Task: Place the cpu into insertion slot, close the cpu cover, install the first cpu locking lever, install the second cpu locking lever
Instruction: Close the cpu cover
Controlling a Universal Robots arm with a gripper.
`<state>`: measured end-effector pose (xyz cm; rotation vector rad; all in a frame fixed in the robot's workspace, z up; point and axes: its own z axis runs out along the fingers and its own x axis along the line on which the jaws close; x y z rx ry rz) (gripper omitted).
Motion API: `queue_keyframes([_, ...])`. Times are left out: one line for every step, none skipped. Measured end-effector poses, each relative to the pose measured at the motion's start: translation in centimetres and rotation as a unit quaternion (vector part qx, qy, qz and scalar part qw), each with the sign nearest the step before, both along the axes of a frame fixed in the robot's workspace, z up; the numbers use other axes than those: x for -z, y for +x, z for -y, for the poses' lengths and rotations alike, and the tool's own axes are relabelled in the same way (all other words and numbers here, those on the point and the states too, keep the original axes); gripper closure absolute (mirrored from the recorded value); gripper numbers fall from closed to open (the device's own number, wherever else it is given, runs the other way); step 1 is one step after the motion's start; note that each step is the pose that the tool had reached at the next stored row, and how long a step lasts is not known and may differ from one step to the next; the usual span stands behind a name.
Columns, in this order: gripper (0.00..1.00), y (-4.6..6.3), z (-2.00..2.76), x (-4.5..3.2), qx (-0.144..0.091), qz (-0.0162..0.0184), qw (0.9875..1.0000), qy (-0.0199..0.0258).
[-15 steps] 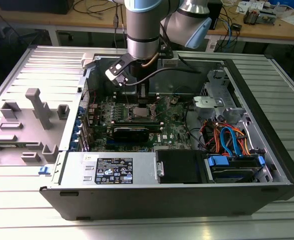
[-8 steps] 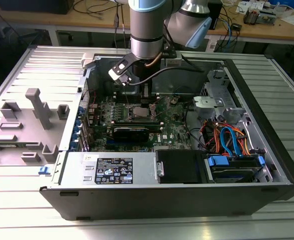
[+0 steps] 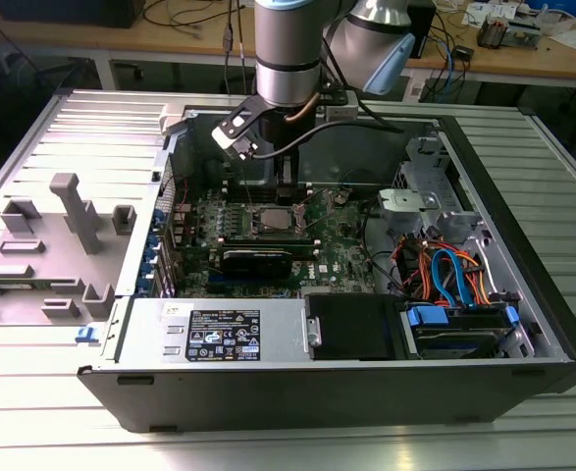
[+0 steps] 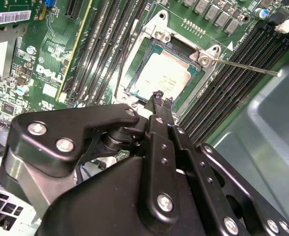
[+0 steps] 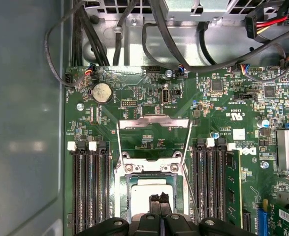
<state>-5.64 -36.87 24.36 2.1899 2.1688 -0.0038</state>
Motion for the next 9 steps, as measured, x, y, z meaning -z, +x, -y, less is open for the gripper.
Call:
queue_keyframes([0.89,0.00,0.00,0.00,0.000,0.0000,1.0000,-0.0002])
queue_keyframes([0.89,0.00,0.00,0.00,0.000,0.0000,1.0000,-0.0002])
queue_keyframes([0.89,0.00,0.00,-0.01,0.000,0.0000,1.0000,-0.0001])
queue_keyframes([0.89,0.00,0.00,-0.01,0.000,0.0001,1.0000,-0.0001])
queue_keyframes([0.89,0.00,0.00,-0.03,0.000,0.0000,1.0000,-0.0002])
queue_keyframes([0.89,0.00,0.00,-0.04,0.000,0.0000,1.0000,-0.0002])
queue_keyframes([0.89,0.00,0.00,-0.07,0.000,0.0000,1.0000,-0.0002])
queue_keyframes([0.89,0.00,0.00,-0.08,0.000,0.0000,1.0000,-0.0002])
queue_keyframes([0.89,0.00,0.00,-0.11,0.000,0.0000,1.0000,-0.0002])
